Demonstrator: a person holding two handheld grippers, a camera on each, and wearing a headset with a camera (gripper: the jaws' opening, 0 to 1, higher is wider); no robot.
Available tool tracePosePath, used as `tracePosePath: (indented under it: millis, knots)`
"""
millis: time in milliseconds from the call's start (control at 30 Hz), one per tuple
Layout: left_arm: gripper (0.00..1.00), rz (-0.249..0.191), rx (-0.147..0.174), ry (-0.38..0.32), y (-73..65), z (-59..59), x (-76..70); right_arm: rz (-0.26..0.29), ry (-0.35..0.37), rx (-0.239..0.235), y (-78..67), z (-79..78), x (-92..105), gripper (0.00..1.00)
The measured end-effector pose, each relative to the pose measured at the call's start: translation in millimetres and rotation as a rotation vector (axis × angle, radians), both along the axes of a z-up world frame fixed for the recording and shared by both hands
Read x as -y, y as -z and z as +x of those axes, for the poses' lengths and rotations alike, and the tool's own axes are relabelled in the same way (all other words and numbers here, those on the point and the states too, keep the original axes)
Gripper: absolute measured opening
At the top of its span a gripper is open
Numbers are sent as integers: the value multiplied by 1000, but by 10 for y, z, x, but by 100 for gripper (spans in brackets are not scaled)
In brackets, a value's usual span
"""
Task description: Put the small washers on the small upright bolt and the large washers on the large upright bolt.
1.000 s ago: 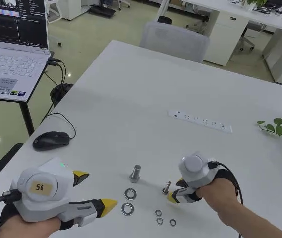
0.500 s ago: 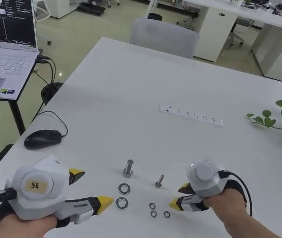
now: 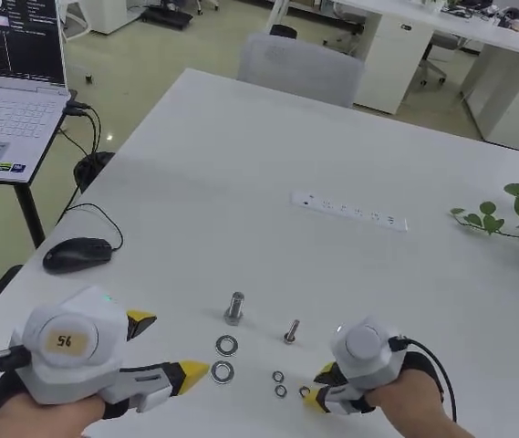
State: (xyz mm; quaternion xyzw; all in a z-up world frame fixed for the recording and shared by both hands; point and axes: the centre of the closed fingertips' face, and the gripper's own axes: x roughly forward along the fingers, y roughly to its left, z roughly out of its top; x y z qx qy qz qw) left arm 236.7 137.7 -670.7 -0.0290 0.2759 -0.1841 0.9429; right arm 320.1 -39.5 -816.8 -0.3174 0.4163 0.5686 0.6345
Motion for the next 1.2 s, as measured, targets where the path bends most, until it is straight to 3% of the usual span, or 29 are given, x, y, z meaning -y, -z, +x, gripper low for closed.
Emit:
tracePosePath:
  millis: [133,333,700,1200]
  knots:
    - [59,0,0,-2,0,4,-5,-28,-29,4,69,-28,3,24]
    - [58,-3,4,-4,-11,23,-6,-25,-77,73,70,11,-27,19]
    - [58,-9,7,12,-8,49,85,-55,-114,91,79,-2,-40,15]
    - [58,-3,19,4,-62,40,34,-25,2,91,74,1,-10,13]
